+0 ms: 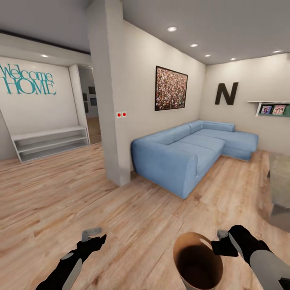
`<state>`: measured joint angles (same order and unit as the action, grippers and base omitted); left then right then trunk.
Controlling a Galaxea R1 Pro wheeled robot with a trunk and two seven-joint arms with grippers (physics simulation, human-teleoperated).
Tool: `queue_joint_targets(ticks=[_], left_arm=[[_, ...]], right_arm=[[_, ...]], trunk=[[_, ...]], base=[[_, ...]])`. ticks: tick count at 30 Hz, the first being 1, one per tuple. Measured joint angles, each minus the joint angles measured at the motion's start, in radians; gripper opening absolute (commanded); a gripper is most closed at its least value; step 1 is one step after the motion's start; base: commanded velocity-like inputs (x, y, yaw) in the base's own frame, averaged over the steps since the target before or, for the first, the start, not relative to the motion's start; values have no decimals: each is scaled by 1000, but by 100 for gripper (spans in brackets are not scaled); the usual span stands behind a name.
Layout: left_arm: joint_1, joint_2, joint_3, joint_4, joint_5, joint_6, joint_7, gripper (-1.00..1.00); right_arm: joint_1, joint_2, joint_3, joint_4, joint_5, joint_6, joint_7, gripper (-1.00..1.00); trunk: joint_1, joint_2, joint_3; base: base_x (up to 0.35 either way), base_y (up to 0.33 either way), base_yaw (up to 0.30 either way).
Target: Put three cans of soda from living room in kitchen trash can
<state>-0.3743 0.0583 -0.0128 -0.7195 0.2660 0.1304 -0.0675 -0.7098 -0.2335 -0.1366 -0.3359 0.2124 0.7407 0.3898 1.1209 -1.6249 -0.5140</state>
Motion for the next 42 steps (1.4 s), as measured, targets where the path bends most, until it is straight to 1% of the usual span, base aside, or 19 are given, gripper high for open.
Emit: queue_joint_targets(ticks=[5, 9, 12, 15, 17, 21, 24, 29, 34, 36, 38, 39, 40, 42], left_arm=[[0, 0, 0, 0, -1, 0, 0, 100], [0, -1, 0, 0, -1, -1, 0, 100], [0, -1, -1, 0, -1, -1, 0, 100], [0, -1, -1, 1, -1, 0, 0, 100], [0, -1, -1, 1, -1, 0, 0, 100], [0, -1, -1, 1, -2, 0, -2, 100], [0, -1, -1, 4, -2, 0, -3, 100], [-2, -2, -1, 38, -2, -2, -3, 100], [-3, -2, -1, 47, -1, -3, -3, 100], [-3, -2, -1, 48, 0, -5, -3, 100], [-3, -2, -1, 48, 1, -5, -3, 100], [-2, -2, -1, 48, 1, -5, -3, 100], [-2, -2, -1, 48, 2, -6, -3, 100], [-2, -2, -1, 48, 2, -6, -3, 100]], right_arm=[[0, -7, -2, 0, -5, 1, 0, -100], [0, -17, 0, 1, 3, -1, 0, -100], [0, -21, -3, 0, -6, 1, 1, -100], [0, -24, -2, 1, -3, 0, 0, -100], [0, -24, -1, 1, 1, -1, 0, -100], [0, -25, -3, 0, -8, 1, 1, -100], [0, -26, -2, 0, -1, 0, 1, -100], [0, -27, -3, 0, -6, 1, 2, -100], [0, -27, -2, 1, 5, -2, 2, -100], [1, -24, -20, 3, 11, -3, 2, -100], [2, -23, -37, 3, -13, 2, 4, -100], [4, -23, -43, 3, -19, 3, 4, -100], [6, -23, -52, 3, -14, 2, 4, -100], [8, -23, -57, 3, 3, -1, 2, -100]], trunk=[[0, 0, 0], [0, 0, 0], [0, 0, 0], [0, 0, 0], [0, 0, 0], [0, 0, 0], [0, 0, 0], [0, 0, 0], [0, 0, 0], [0, 0, 0], [0, 0, -1], [0, 0, -2], [0, 0, -3], [0, 0, -5]], base=[[-216, -211, -248], [-217, -213, -249], [-218, -212, -249], [-222, -207, -249], [-223, -204, -249], [-224, -203, -250], [-224, -203, -252], [-225, -200, -252], [-186, -162, -174], [-63, -55, -83], [-40, -35, -106], [-23, -20, -130], [-18, -16, -139], [-13, -12, -152]])
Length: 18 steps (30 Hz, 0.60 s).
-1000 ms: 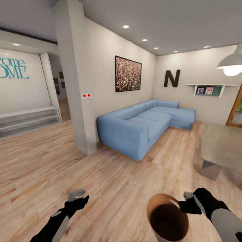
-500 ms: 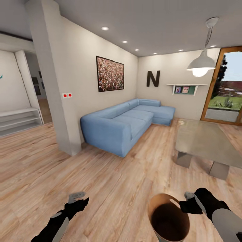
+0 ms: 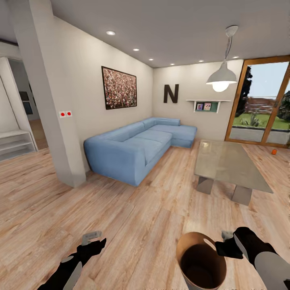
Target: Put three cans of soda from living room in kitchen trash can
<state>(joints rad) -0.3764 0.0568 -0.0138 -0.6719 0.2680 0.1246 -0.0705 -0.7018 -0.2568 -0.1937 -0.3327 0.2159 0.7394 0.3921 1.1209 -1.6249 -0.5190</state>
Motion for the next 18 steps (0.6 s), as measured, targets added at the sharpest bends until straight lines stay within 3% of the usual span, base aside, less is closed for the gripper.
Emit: queue_joint_targets(ticks=[18], left_arm=[[-1, 1, 0, 1, 0, 0, -17, 100]], right_arm=[[3, -3, -16, 1, 0, -1, 0, -100]], trunk=[[0, 0, -17]], base=[[3, 14, -193]])
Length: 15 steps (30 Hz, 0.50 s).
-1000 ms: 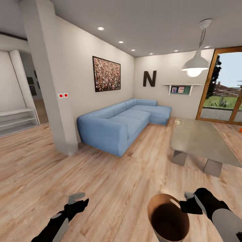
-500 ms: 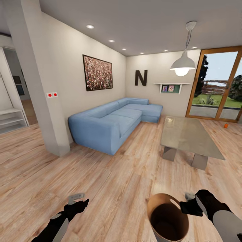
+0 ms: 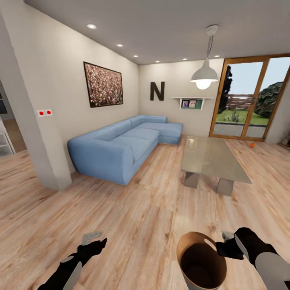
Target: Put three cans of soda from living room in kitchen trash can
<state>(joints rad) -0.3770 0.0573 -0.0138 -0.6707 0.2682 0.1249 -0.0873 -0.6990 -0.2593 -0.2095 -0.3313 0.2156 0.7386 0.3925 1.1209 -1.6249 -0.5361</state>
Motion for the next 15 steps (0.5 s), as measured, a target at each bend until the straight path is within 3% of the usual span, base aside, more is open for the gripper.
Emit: queue_joint_targets(ticks=[8, 15], left_arm=[[0, 1, 0, 0, -4, 2, -51, 100], [1, 0, -1, 0, -3, -1, -55, 100]], right_arm=[[0, 0, -1, 0, -5, 1, 0, -100], [0, 0, -1, 0, -3, 0, 0, -100]], trunk=[[0, 0, -7], [0, 0, -11]], base=[[95, 236, -210], [23, 91, -215]])
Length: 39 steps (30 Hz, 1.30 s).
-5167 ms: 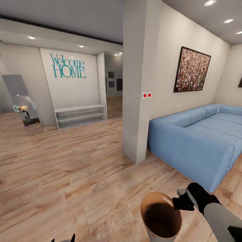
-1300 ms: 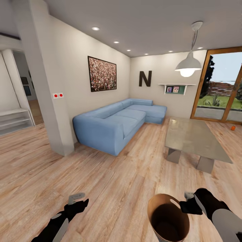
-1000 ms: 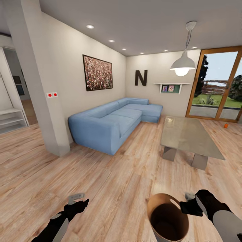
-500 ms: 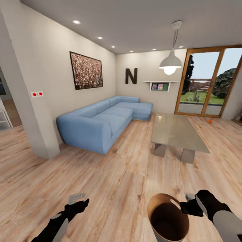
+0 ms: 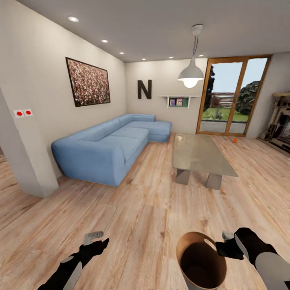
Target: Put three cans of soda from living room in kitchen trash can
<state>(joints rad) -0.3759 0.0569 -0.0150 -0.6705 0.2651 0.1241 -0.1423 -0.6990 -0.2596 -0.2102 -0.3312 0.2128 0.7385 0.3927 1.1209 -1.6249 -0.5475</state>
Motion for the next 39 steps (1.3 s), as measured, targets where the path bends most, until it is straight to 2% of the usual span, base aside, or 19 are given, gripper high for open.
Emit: queue_joint_targets(ticks=[7, 12, 15, 17, 19, 22, 33, 35, 36, 39], left_arm=[[1, 1, 0, 0, 0, 0, 0, 100], [1, 1, -2, 0, -2, -27, -1, 100], [1, 1, -19, 2, -3, -34, -1, 100], [1, 1, -54, 3, -4, -38, 0, 100], [1, 1, -73, 3, -2, -40, 1, 100], [1, 0, -86, 3, -2, -42, 2, 100], [1, -4, -95, 4, -5, -43, 7, 100], [1, -5, -95, 4, -17, -43, 7, 100], [1, -6, -94, 4, -38, -43, 8, 100], [0, -6, -93, 5, -57, -44, 8, 100]], right_arm=[[0, -1, -1, 0, -6, 3, 1, -100], [0, -1, 0, 0, -3, 2, 0, -100], [0, -1, -1, 0, -3, 2, 0, -100], [0, -1, -2, 0, -12, 4, 1, -100], [0, -1, -2, 0, -10, 3, 1, -100], [0, -1, 0, 0, 1, 1, 0, -100], [0, -5, -2, 0, -3, 2, 0, -100], [0, -6, -3, 0, -3, 2, 0, -100], [0, -7, -10, 0, -1, 2, 0, -100], [0, -7, -25, 0, -4, 2, 0, -100]], trunk=[[0, 0, -5], [0, 0, -8], [0, 0, -10], [0, 0, -12], [0, 0, -13], [0, 0, -15], [0, 0, -23], [0, 0, -24], [0, 0, -25], [0, 0, -27]], base=[[33, 176, -216], [24, 63, -216], [6, -3, -216], [2, -146, -216], [1, -215, -216], [1, -250, -216], [0, -281, -216], [0, -288, -216], [0, -288, -216], [0, -288, -216]])
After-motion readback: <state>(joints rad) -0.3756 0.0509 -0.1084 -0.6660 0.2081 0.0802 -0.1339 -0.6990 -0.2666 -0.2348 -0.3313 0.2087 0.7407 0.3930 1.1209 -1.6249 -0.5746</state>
